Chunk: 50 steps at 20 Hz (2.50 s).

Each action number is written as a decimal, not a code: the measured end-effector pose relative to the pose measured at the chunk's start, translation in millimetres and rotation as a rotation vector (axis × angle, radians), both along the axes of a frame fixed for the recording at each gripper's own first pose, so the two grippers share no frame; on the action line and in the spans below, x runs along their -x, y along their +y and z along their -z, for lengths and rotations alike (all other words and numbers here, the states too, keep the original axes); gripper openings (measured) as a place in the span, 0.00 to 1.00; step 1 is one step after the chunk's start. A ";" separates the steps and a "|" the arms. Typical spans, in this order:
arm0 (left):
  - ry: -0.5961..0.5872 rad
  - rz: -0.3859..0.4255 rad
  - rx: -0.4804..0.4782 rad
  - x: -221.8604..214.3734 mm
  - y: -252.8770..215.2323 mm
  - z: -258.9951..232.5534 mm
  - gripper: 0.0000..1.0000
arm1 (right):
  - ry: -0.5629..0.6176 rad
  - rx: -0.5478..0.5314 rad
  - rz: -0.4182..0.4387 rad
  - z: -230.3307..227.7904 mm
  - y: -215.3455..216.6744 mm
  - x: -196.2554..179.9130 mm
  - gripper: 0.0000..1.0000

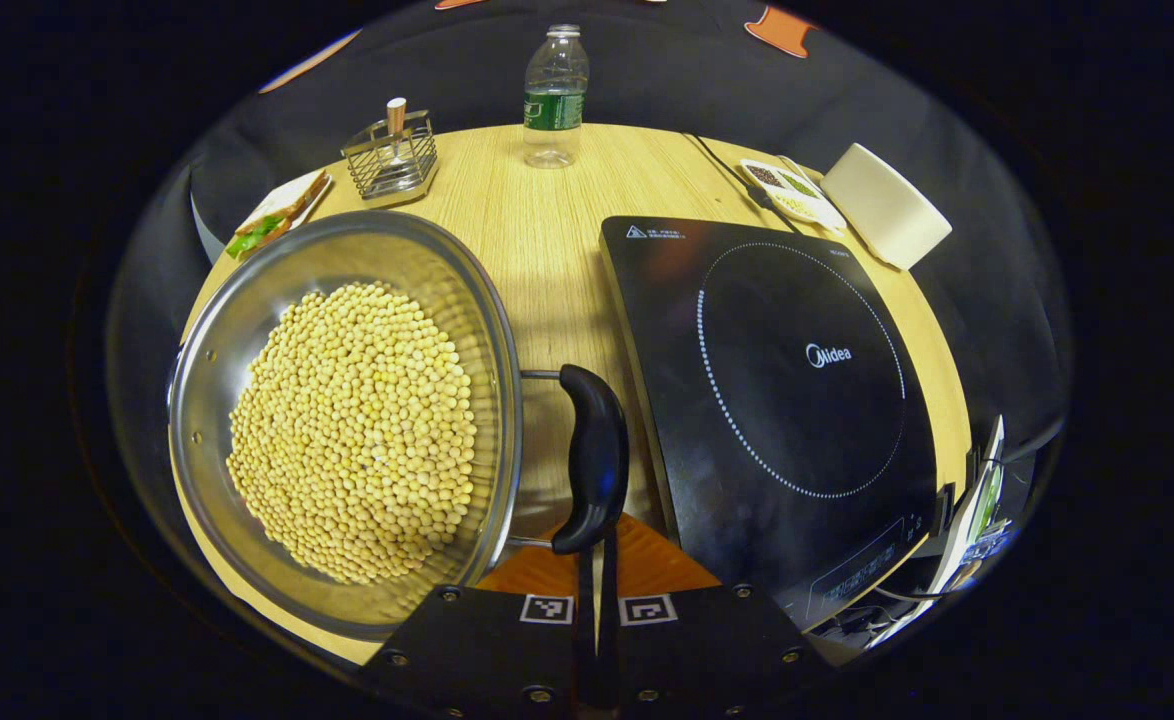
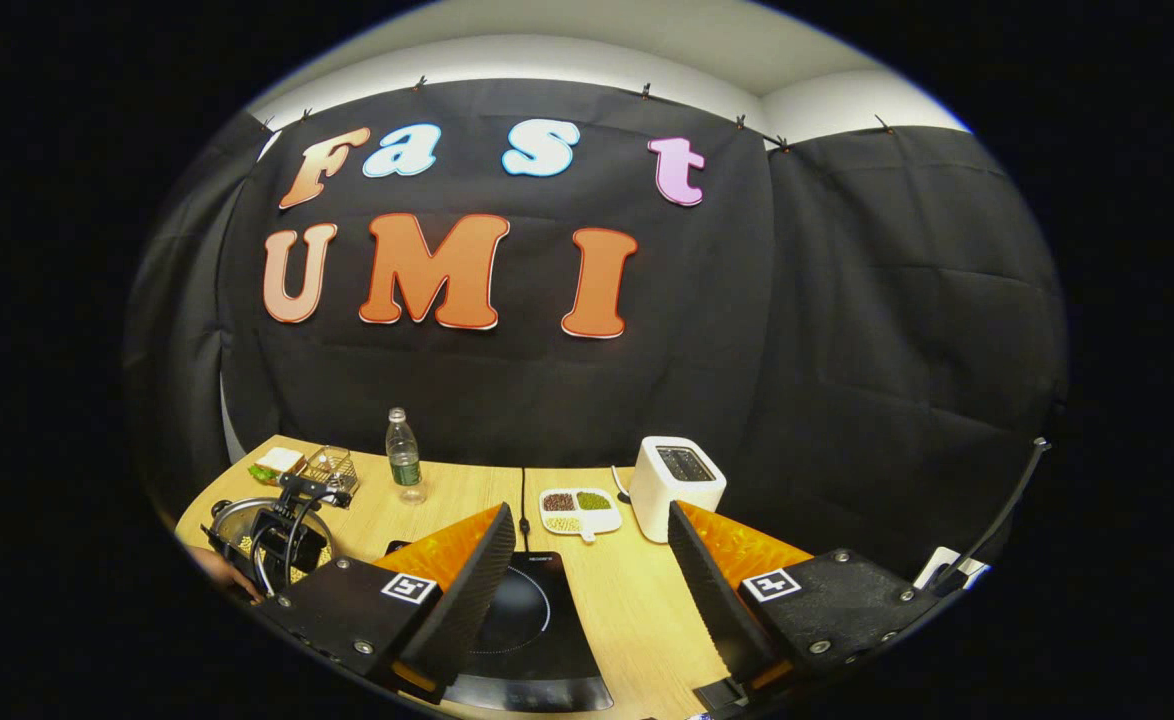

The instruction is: First push the handle of the pot to place it horizontally, then grasp the pot with both hands and set it on the induction cooktop.

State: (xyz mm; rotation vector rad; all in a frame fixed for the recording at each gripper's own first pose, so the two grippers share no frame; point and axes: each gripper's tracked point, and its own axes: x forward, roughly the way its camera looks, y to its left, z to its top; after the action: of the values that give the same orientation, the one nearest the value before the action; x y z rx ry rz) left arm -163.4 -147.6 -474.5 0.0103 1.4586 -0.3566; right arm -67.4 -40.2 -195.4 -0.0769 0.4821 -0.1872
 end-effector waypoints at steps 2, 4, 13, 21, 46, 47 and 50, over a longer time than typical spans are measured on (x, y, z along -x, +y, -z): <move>-0.014 -0.005 0.011 -6.0 -2.9 0.5 0.02 | 0.028 -0.009 -0.015 9.9 8.0 -0.1 0.95; -0.031 -0.017 0.027 -12.6 -6.0 2.0 0.02 | 0.060 -0.016 -0.041 21.6 17.5 0.8 0.96; -0.076 -0.070 0.145 -19.3 -7.5 -17.3 0.02 | 0.212 -0.080 -0.184 71.1 77.4 -3.8 0.95; -0.196 -0.181 0.105 -49.3 83.0 -71.5 0.01 | 0.382 -0.190 -0.384 114.9 175.1 -13.8 0.96; -0.261 -0.176 -0.036 -118.3 297.6 1.7 0.87 | 0.836 -0.212 -0.315 267.6 315.3 -16.1 0.93; -0.248 -0.165 -0.037 -117.5 299.1 7.6 0.88 | 0.847 -0.208 -0.308 271.4 316.4 -15.6 0.92; -0.212 -0.140 -0.023 -112.1 299.0 27.0 0.87 | 0.861 -0.193 -0.285 280.8 315.6 -15.7 0.89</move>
State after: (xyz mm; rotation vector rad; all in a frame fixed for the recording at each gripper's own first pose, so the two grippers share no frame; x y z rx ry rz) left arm -51.3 151.4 -501.5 -0.0346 1.2458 -0.2174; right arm -51.7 275.4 -476.2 -0.0332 1.3341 0.1900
